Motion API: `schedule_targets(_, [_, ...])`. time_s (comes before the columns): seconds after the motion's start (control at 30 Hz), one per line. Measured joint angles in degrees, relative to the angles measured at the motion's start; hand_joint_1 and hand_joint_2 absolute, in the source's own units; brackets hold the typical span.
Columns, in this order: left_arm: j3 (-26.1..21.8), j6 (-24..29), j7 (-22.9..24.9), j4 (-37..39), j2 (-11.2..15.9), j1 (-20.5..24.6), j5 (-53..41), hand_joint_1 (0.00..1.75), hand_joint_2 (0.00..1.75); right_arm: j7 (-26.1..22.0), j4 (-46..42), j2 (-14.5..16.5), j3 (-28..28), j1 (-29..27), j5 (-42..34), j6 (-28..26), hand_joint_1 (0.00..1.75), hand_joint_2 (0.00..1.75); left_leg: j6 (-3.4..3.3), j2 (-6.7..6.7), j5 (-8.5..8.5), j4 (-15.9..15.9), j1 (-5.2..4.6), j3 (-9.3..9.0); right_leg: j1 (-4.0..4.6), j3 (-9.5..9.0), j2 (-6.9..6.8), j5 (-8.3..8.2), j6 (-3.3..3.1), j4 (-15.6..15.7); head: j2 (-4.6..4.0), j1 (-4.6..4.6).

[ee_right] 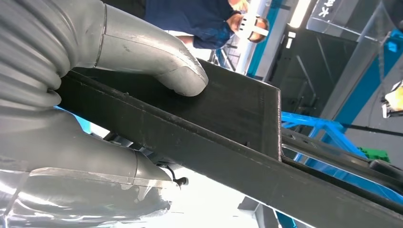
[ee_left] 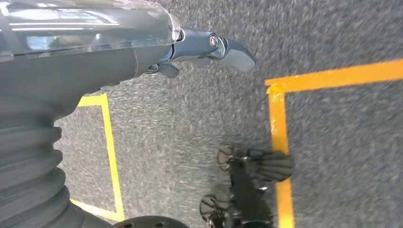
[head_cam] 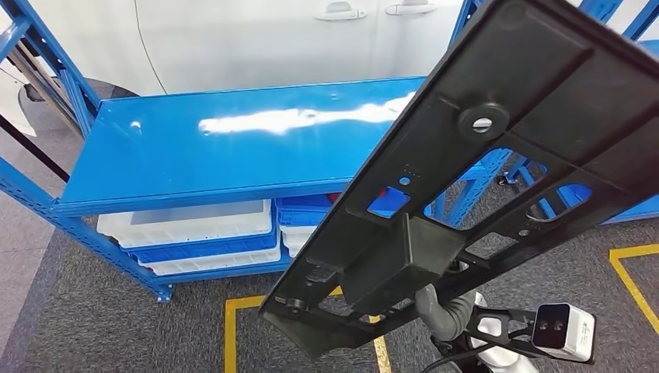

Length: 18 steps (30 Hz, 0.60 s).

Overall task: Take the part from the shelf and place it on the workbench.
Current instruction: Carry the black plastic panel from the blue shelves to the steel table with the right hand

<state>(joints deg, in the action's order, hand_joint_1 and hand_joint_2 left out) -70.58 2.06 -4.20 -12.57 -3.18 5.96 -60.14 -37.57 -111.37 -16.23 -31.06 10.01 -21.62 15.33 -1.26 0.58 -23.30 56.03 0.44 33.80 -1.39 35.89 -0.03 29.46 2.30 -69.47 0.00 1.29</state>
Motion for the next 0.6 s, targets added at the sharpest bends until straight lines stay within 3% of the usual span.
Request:
schedule_targets(0.07, [0.0,-0.1,-0.2,0.0,-0.2,0.0,-0.1,0.00,1.75,0.0,0.1,-0.1,-0.3,0.6,0.0,-0.1,1.75,1.75,0.63,-0.04,0.56,1.0,0.08,1.46,-0.04,-5.46,0.11,-0.57,-0.14,7.8,0.00,0.01])
schedule_targets(0.1, [0.0,-0.1,-0.3,0.0,-0.2,0.0,-0.1,0.00,1.75,0.0,0.1,-0.2,-0.4,0.7,0.0,-0.1,1.75,1.75,0.99,-0.06,0.85,1.3,0.06,1.89,0.08,-7.07,0.20,-0.20,-0.46,10.5,0.00,0.01])
schedule_targets(0.13, [0.0,-0.1,-0.3,0.0,-0.2,0.0,-0.1,0.00,1.75,0.0,0.1,-0.2,-0.5,0.9,0.1,-0.1,1.75,1.75,1.38,-0.07,1.22,1.5,0.03,2.19,0.30,-7.65,0.30,0.29,-0.92,11.8,0.00,0.02])
schedule_targets(0.2, [0.0,-0.2,-0.5,0.0,-0.3,-0.1,-0.2,0.00,1.75,0.0,0.1,-0.2,-0.6,1.0,0.2,0.1,1.75,1.75,2.14,-0.12,1.87,1.5,0.14,2.54,0.45,-7.08,0.28,-0.26,-2.01,12.0,0.00,0.02])
schedule_targets(0.23, [0.0,-0.2,-0.5,0.0,-0.3,-0.2,-0.2,0.00,1.75,0.0,0.1,-0.2,-0.6,1.1,0.3,0.3,1.75,1.75,2.45,-0.16,1.29,2.0,0.25,2.93,0.44,-6.68,0.18,-0.73,-2.59,12.1,0.00,0.03])
schedule_targets(0.3, [0.0,-0.2,-0.6,0.0,-0.4,-0.3,-0.1,0.00,1.75,0.0,0.1,-0.2,-0.6,1.3,0.3,0.8,1.75,1.75,2.94,-0.22,-2.85,6.0,0.47,4.46,0.32,-5.60,-0.04,-1.90,-3.54,12.3,0.00,0.03])
schedule_targets(0.37, [-0.1,-0.2,-0.7,0.0,-0.5,-0.3,0.0,0.00,1.75,0.0,0.2,-0.2,-0.7,1.5,0.3,1.2,1.75,1.75,3.30,-0.22,-8.21,13.4,0.50,6.49,0.54,-4.24,-0.12,-3.00,-3.88,12.3,0.00,0.03])
schedule_targets(0.4, [-0.1,-0.2,-0.7,0.0,-0.5,-0.3,0.1,0.00,1.75,0.0,0.2,-0.2,-0.7,1.6,0.2,1.3,1.75,1.75,3.38,-0.22,-9.37,16.5,0.50,6.91,0.67,-3.49,-0.14,-3.56,-3.90,12.2,0.00,0.03])
schedule_targets(0.43, [-0.1,-0.2,-0.7,0.0,-0.5,-0.3,0.1,0.00,1.75,0.0,0.2,-0.2,-0.7,1.7,0.2,1.3,1.75,1.75,3.37,-0.22,-9.37,18.0,0.50,6.64,0.77,-2.78,-0.16,-4.07,-3.88,12.2,0.00,0.03])
schedule_targets(0.47, [-0.2,-0.1,-0.7,0.0,-0.5,-0.3,0.1,0.00,1.75,0.0,0.2,-0.2,-0.7,1.8,0.2,1.3,1.75,1.75,3.26,-0.23,-8.31,17.4,0.49,5.36,0.86,-2.09,-0.17,-4.56,-3.82,12.1,0.00,0.04])
schedule_targets(0.5, [-0.2,-0.1,-0.7,0.0,-0.5,-0.3,0.2,0.00,1.75,0.0,0.2,-0.2,-0.8,1.9,0.2,1.3,1.75,1.75,3.03,-0.24,-6.76,14.8,0.47,3.03,0.93,-1.48,-0.16,-5.02,-3.73,12.1,0.00,0.04])
schedule_targets(0.53, [-0.2,-0.1,-0.7,0.0,-0.5,-0.3,0.2,0.00,1.75,0.0,0.2,-0.2,-0.8,2.0,0.2,1.3,1.75,1.75,2.70,-0.27,-5.78,10.6,0.42,0.07,1.00,-1.03,-0.15,-5.42,-3.59,12.0,0.00,0.04])
schedule_targets(0.6, [-0.2,-0.1,-0.8,0.0,-0.5,-0.1,0.2,0.00,1.75,0.0,0.2,-0.2,-0.9,2.1,0.2,1.3,1.75,1.75,2.02,-0.33,-5.35,2.7,0.13,-5.14,1.14,-0.40,-0.17,-6.26,-3.07,12.0,0.00,0.03])
